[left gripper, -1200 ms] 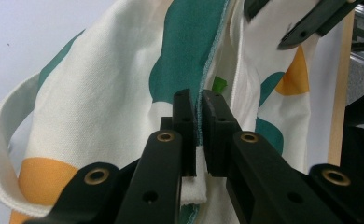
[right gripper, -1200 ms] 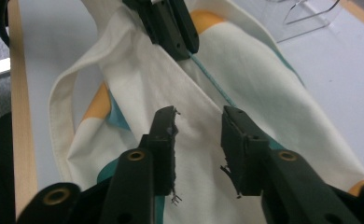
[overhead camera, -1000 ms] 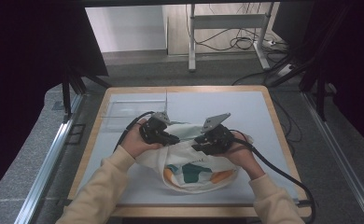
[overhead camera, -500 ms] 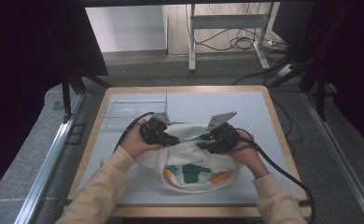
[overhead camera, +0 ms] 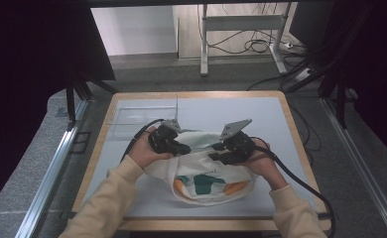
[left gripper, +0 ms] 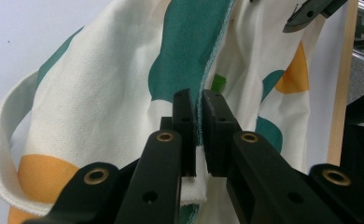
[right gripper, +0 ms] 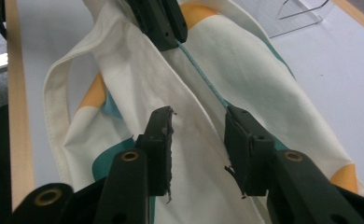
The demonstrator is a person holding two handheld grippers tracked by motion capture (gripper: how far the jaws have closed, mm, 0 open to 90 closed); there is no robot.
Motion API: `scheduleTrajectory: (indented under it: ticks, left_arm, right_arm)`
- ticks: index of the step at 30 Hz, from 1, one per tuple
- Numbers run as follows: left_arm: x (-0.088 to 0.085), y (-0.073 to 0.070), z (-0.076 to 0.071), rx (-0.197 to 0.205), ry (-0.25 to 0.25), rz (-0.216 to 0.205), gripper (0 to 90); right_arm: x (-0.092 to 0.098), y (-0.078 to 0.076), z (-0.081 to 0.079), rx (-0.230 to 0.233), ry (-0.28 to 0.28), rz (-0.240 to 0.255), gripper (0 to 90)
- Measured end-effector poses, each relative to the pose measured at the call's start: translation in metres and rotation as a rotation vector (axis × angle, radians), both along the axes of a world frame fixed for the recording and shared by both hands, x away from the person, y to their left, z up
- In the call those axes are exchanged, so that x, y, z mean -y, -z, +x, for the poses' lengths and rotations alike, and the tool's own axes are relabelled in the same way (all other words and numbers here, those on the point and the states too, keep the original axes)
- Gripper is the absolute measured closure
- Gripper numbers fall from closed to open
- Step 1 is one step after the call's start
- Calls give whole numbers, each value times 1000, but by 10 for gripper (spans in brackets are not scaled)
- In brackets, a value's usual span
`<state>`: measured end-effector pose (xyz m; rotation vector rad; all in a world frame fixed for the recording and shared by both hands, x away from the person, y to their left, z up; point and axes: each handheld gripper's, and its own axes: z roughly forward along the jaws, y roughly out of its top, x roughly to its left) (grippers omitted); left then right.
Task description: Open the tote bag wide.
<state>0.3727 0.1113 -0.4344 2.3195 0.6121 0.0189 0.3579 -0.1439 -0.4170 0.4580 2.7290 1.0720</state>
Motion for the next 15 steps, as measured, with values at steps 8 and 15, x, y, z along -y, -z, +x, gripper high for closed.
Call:
scheduleTrajectory:
  ticks: [8, 15]
  left_arm:
    - [0, 0, 0, 4, 3, 6, 853]
    - [0, 1, 0, 5, 2, 5, 853]
  right_arm:
    - [-5, 8, 0, -26, -23, -40, 720]
    - [-6, 14, -1, -65, -32, -81, 847]
